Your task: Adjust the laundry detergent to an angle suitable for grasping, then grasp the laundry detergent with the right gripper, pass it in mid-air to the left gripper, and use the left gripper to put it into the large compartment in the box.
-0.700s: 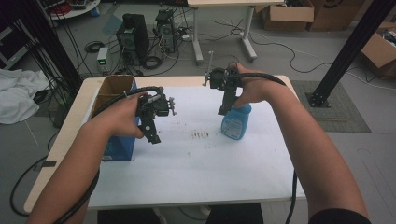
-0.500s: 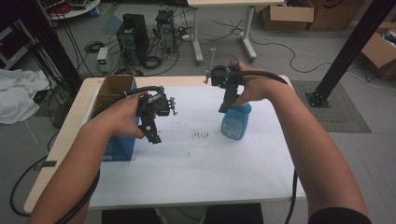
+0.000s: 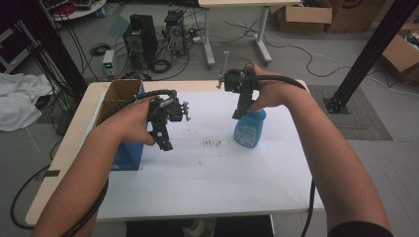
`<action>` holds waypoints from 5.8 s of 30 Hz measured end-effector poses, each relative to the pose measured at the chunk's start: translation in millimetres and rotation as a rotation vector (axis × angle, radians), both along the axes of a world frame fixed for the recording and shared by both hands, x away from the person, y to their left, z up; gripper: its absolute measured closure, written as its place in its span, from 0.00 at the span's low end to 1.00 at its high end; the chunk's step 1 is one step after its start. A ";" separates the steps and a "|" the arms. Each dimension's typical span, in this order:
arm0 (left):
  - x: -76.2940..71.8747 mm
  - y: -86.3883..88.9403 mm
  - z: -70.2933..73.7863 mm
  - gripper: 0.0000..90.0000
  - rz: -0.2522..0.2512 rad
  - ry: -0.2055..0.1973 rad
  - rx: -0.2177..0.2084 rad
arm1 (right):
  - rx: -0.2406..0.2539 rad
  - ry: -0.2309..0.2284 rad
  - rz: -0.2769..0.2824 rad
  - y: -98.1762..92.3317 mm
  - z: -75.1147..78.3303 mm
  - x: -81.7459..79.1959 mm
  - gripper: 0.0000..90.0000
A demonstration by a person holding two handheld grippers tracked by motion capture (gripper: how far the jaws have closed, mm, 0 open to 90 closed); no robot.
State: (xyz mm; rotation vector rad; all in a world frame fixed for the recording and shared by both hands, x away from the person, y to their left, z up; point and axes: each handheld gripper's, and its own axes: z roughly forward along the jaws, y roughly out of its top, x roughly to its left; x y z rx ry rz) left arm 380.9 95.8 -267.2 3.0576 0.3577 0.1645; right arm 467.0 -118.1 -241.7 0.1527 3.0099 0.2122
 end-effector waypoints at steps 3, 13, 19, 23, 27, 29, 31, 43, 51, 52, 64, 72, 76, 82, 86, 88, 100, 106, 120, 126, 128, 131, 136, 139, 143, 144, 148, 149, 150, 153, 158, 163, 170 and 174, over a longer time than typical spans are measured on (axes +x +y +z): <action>0.2 1.1 -3.7 0.00 -0.002 0.010 0.006 | 0.000 0.003 0.014 2.2 -1.0 -0.6 0.00; 4.0 4.4 -5.8 0.00 0.001 0.014 0.004 | -0.012 0.008 0.008 3.7 -6.0 3.9 0.00; 7.6 3.5 -7.5 0.00 0.005 0.014 -0.006 | -0.007 0.014 0.008 4.2 -7.3 7.0 0.00; 8.6 3.8 -8.7 0.00 0.004 0.019 -0.002 | 0.000 0.020 0.011 4.8 -8.7 8.8 0.00; 9.5 5.2 -8.7 0.00 0.005 0.018 -0.001 | 0.018 0.018 0.011 5.9 -7.6 10.0 0.00; 10.8 6.9 -7.4 0.00 0.008 0.018 0.002 | 0.033 -0.003 0.000 6.7 -3.5 12.4 0.00; 11.4 7.5 -6.9 0.00 0.008 0.019 0.003 | 0.041 -0.015 -0.007 6.5 -1.8 13.8 0.00; 14.1 12.1 -3.6 0.00 0.017 0.010 -0.004 | 0.311 -0.268 -0.302 -24.0 33.5 38.7 0.00; 10.0 12.0 -2.5 0.00 0.012 0.007 -0.008 | 0.607 -0.372 -0.570 -81.6 54.2 32.0 0.02; 9.3 11.7 -1.8 0.00 0.010 0.004 -0.008 | 0.636 -0.377 -0.593 -90.3 54.0 30.1 0.01; 0.3 7.7 4.8 0.00 -0.010 -0.012 -0.016 | 0.894 -0.363 -0.580 -175.0 27.6 -27.9 0.00; -1.2 6.6 4.8 0.00 -0.018 -0.013 -0.025 | 0.978 -0.374 -0.590 -222.6 -9.3 -71.5 0.00; -1.2 5.6 5.5 0.00 -0.023 -0.016 -0.022 | 1.007 -0.380 -0.581 -236.5 -29.0 -82.7 0.00; -2.1 5.6 4.0 0.00 -0.022 -0.012 -0.025 | 1.029 -0.354 -0.528 -238.3 -73.0 -86.2 0.00; -2.5 8.0 2.7 0.00 -0.018 -0.010 -0.023 | 1.023 -0.327 -0.515 -232.5 -93.5 -83.2 0.00; -2.9 10.0 1.4 0.00 -0.012 -0.008 -0.024 | 1.024 -0.311 -0.516 -228.4 -106.5 -80.9 0.00; -3.1 18.4 -5.7 0.00 0.008 0.007 -0.022 | 1.017 -0.242 -0.449 -191.0 -147.8 -71.3 0.00; -2.9 19.9 -7.2 0.00 0.008 0.011 -0.025 | 0.997 -0.228 -0.443 -177.0 -161.0 -63.0 0.00; -6.1 22.1 -7.7 0.00 0.011 0.011 -0.021 | 1.007 -0.195 -0.443 -151.3 -182.3 -47.6 0.00; -5.6 25.0 -8.2 0.00 0.018 0.013 -0.018 | 1.021 -0.206 -0.439 -144.3 -182.3 -42.2 0.00; -5.3 25.8 -9.1 0.00 0.021 0.013 -0.020 | 1.026 -0.206 -0.447 -143.2 -183.7 -41.2 0.00; -5.1 26.3 -9.6 0.00 0.021 0.013 -0.020 | 1.021 -0.208 -0.454 -142.2 -186.0 -40.7 0.00; -4.4 25.5 -10.8 0.00 0.021 0.013 -0.021 | 1.036 -0.212 -0.455 -141.3 -186.7 -40.2 0.00; -3.9 24.1 -10.8 0.00 0.018 0.014 -0.019 | 1.053 -0.213 -0.461 -140.9 -187.4 -39.2 0.01; -3.6 23.5 -10.7 0.00 0.018 0.012 -0.018 | 1.051 -0.214 -0.464 -138.8 -189.2 -38.8 0.03; -3.5 23.4 -10.8 0.00 0.018 0.012 -0.017 | 1.050 -0.216 -0.466 -138.0 -189.8 -38.8 0.04; -3.1 23.4 -11.4 0.00 0.018 0.014 -0.013 | 1.047 -0.225 -0.461 -136.3 -191.0 -38.7 0.09; -3.1 23.5 -11.5 0.00 0.018 0.014 -0.014 | 1.047 -0.222 -0.461 -136.8 -191.3 -38.3 0.11; -2.9 23.9 -11.3 0.00 0.020 0.013 -0.014 | 1.046 -0.219 -0.462 -137.0 -191.1 -38.3 0.11; -2.5 24.1 -11.0 0.00 0.021 0.011 -0.013 | 1.050 -0.220 -0.460 -137.6 -190.3 -38.4 0.11; -2.2 23.4 -10.8 0.00 0.022 0.012 -0.011 | 1.054 -0.212 -0.447 -136.4 -190.7 -38.9 0.15; -2.5 22.5 -11.2 0.00 0.019 0.013 -0.010 | 1.058 -0.208 -0.441 -135.9 -191.0 -38.8 0.16; -2.2 22.8 -11.7 0.00 0.022 0.013 -0.011 | 1.073 -0.184 -0.411 -135.7 -190.6 -37.7 0.28; -1.9 23.0 -12.6 0.00 0.023 0.013 -0.012 | 1.077 -0.179 -0.412 -136.8 -190.5 -37.0 0.30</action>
